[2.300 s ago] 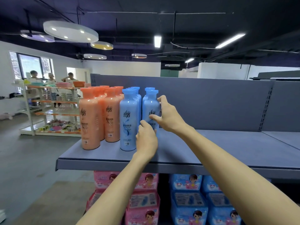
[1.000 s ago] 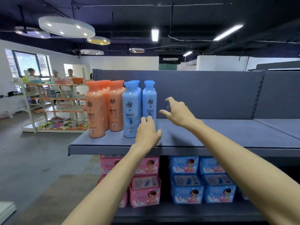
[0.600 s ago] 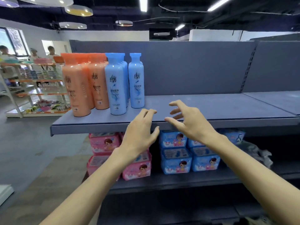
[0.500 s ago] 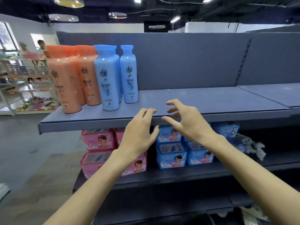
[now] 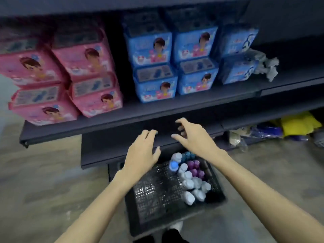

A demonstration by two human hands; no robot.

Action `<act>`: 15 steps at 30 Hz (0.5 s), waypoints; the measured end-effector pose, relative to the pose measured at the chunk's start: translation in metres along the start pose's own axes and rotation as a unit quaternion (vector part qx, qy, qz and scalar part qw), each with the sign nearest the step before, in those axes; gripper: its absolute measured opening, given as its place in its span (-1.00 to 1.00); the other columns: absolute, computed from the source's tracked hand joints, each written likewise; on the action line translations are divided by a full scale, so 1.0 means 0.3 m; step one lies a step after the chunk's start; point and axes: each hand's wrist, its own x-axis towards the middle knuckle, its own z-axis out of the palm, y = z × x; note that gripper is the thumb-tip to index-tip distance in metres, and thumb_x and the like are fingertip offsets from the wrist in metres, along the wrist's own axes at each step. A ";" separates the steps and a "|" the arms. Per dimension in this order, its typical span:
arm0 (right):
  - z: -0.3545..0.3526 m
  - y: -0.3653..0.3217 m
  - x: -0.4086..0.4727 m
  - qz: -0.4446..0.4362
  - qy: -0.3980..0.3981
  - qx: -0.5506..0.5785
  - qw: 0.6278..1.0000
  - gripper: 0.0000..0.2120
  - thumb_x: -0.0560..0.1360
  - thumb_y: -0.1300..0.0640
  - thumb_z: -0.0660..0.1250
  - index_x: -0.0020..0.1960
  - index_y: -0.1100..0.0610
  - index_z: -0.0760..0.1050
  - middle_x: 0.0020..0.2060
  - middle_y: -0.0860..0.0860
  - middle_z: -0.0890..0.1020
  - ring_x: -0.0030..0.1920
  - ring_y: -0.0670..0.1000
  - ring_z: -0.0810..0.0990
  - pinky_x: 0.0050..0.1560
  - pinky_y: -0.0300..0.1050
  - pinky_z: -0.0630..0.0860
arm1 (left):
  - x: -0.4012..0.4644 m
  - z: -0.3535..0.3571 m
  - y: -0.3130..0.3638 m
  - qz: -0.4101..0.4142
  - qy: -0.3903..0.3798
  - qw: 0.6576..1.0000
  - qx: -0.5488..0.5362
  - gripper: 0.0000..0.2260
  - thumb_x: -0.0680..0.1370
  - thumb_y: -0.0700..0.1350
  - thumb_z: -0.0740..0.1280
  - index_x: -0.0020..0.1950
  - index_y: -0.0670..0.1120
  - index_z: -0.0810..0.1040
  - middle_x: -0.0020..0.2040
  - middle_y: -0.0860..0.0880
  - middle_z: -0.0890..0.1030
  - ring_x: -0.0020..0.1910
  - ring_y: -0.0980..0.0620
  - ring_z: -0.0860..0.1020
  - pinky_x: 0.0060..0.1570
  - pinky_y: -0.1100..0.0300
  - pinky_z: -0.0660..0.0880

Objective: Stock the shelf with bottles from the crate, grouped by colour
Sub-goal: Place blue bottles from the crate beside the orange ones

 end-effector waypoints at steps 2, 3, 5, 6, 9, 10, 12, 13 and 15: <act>0.107 0.105 -0.024 0.041 -0.031 0.003 0.999 -0.53 0.53 -0.12 0.37 0.35 0.04 0.38 0.06 -0.02 0.62 -0.01 0.00 0.62 0.04 0.03 0.56 | -0.032 0.129 -0.019 -0.024 -0.041 0.999 -0.005 -0.61 0.52 -0.05 0.33 0.32 -0.09 0.40 0.15 -0.03 0.46 0.10 -0.08 0.51 -0.02 0.02 0.52; 0.158 0.153 -0.036 0.058 -0.045 0.004 0.997 -0.53 0.53 -0.11 0.37 0.35 0.05 0.37 0.06 -0.01 0.62 0.00 0.02 0.62 0.03 0.04 0.56 | -0.046 0.190 -0.029 -0.036 -0.059 0.998 -0.004 -0.61 0.53 -0.04 0.32 0.33 -0.08 0.39 0.15 -0.03 0.46 0.10 -0.08 0.51 -0.04 0.02 0.53; 0.255 0.241 -0.051 0.079 -0.069 -0.002 0.994 -0.53 0.54 -0.11 0.35 0.35 0.08 0.36 0.07 0.03 0.63 0.04 0.07 0.61 0.01 0.06 0.56 | -0.069 0.299 -0.050 -0.059 -0.094 0.994 0.002 -0.60 0.53 -0.02 0.31 0.34 -0.07 0.38 0.17 -0.02 0.45 0.12 -0.07 0.51 -0.04 0.02 0.53; 0.305 0.282 -0.056 0.088 -0.085 -0.006 0.993 -0.53 0.55 -0.11 0.34 0.35 0.08 0.35 0.05 0.05 0.63 0.03 0.10 0.61 -0.02 0.05 0.55 | -0.080 0.347 -0.063 -0.068 -0.109 0.992 0.001 -0.60 0.53 -0.02 0.32 0.34 -0.06 0.37 0.18 -0.02 0.44 0.14 -0.06 0.50 -0.03 0.03 0.52; 0.452 0.394 -0.049 0.108 -0.125 -0.017 0.986 -0.59 0.56 -0.09 0.34 0.29 0.08 0.35 -0.05 0.08 0.61 -0.02 0.17 0.60 -0.10 0.07 0.53 | -0.100 0.478 -0.104 -0.087 -0.137 0.987 -0.005 -0.60 0.52 -0.04 0.34 0.33 -0.07 0.38 0.15 -0.03 0.44 0.10 -0.08 0.51 -0.06 0.04 0.50; 0.502 0.428 -0.042 0.114 -0.136 -0.018 0.984 -0.60 0.56 -0.08 0.34 0.29 0.08 0.35 -0.04 0.10 0.61 0.00 0.19 0.59 -0.08 0.09 0.53 | -0.103 0.518 -0.118 -0.093 -0.144 0.985 -0.003 -0.60 0.52 -0.04 0.34 0.32 -0.07 0.38 0.13 -0.03 0.44 0.08 -0.09 0.52 -0.09 0.04 0.50; 0.598 0.487 -0.022 0.125 -0.158 -0.027 0.979 -0.55 0.57 -0.04 0.34 0.36 0.11 0.32 0.07 0.15 0.59 0.09 0.22 0.56 0.00 0.12 0.52 | -0.105 0.593 -0.146 -0.104 -0.156 0.982 -0.004 -0.60 0.53 -0.05 0.33 0.33 -0.06 0.37 0.12 -0.03 0.43 0.06 -0.09 0.52 -0.11 0.04 0.49; 0.644 0.509 -0.010 0.132 -0.170 -0.032 0.976 -0.54 0.57 -0.02 0.34 0.39 0.11 0.31 0.12 0.17 0.56 0.12 0.23 0.54 0.02 0.11 0.51 | -0.106 0.629 -0.160 -0.109 -0.160 0.981 -0.008 -0.60 0.53 -0.06 0.32 0.35 -0.06 0.36 0.13 -0.03 0.43 0.07 -0.09 0.52 -0.10 0.04 0.49; 0.737 0.544 0.013 0.137 -0.181 -0.039 0.973 -0.55 0.58 0.03 0.33 0.40 0.10 0.30 0.17 0.18 0.52 0.13 0.24 0.53 0.00 0.09 0.51 | -0.109 0.695 -0.187 -0.121 -0.165 0.979 -0.020 -0.57 0.54 -0.07 0.32 0.39 -0.06 0.33 0.16 -0.02 0.43 0.09 -0.07 0.52 -0.05 0.06 0.50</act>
